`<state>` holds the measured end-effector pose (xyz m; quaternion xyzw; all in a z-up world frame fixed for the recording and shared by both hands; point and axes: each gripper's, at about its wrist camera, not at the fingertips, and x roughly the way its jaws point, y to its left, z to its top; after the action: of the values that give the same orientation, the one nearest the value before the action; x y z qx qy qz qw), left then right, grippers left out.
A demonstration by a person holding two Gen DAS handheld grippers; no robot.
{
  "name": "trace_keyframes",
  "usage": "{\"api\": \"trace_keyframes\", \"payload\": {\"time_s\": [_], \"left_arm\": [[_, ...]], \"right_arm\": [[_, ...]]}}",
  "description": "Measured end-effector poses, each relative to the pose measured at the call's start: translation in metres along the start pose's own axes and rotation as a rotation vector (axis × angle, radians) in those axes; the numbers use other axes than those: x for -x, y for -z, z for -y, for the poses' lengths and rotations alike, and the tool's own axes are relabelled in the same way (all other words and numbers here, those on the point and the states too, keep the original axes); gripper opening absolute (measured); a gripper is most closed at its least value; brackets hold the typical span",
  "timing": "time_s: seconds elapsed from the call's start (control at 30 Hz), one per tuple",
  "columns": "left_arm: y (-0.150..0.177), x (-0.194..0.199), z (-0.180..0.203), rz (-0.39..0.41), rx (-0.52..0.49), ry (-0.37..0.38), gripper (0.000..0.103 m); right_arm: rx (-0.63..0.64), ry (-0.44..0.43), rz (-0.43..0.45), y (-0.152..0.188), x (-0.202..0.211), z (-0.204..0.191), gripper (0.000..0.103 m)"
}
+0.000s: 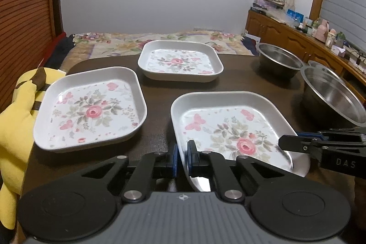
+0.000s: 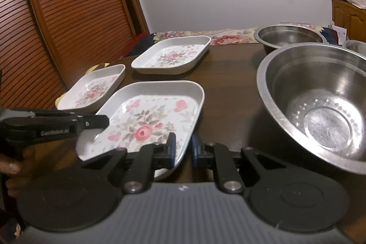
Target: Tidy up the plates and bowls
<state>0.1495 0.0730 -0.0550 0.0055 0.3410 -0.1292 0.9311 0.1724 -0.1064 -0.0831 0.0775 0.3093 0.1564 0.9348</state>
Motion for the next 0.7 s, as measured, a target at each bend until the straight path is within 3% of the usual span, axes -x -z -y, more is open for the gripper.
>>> {"api": "trace_keyframes", "payload": {"time_s": [0.7], "left_arm": [[0.046, 0.066, 0.014, 0.051, 0.021, 0.012, 0.01]], "right_arm": [[0.018, -0.022, 0.066, 0.026, 0.057, -0.024, 0.016]]}}
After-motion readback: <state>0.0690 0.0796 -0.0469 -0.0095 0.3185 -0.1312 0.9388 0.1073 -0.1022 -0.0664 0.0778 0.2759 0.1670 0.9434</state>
